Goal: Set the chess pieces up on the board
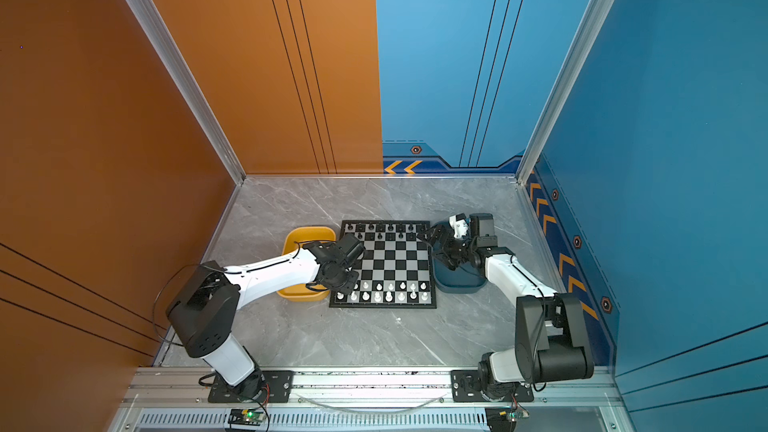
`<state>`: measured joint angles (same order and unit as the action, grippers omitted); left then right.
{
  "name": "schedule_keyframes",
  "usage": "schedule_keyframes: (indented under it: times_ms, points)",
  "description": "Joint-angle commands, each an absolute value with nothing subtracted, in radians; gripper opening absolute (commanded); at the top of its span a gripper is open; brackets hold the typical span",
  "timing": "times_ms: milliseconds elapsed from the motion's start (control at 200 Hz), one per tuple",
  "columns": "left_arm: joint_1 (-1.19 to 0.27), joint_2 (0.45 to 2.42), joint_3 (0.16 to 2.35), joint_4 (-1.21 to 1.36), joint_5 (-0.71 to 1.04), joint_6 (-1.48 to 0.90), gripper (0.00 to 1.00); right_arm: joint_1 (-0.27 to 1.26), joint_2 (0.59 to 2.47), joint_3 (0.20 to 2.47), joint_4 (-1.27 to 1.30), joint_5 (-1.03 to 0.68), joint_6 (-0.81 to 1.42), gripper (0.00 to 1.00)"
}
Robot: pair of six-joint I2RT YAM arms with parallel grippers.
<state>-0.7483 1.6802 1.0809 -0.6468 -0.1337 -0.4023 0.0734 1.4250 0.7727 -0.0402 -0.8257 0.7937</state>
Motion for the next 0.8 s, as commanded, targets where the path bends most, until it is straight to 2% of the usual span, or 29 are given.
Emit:
schedule_keyframes:
  times_ms: [0, 461, 626, 796]
  points:
    - [-0.755, 1.633, 1.078, -0.66, -0.149, -0.404, 0.34, 0.082, 1.424, 0.769, -0.024, -0.802, 0.806, 1.0]
    - [-0.738, 1.484, 1.146, -0.7, -0.261, -0.361, 0.44, 0.078, 1.399, 0.795, -0.065, -0.804, 0.792, 1.0]
    - [-0.713, 1.395, 1.187, -0.653, -0.361, -0.31, 0.52, 0.078, 1.39, 0.828, -0.079, -0.819, 0.799, 1.0]
    - [-0.65, 1.289, 1.155, -0.492, -0.381, -0.247, 0.63, 0.069, 1.327, 0.898, -0.191, -0.788, 0.743, 1.0]
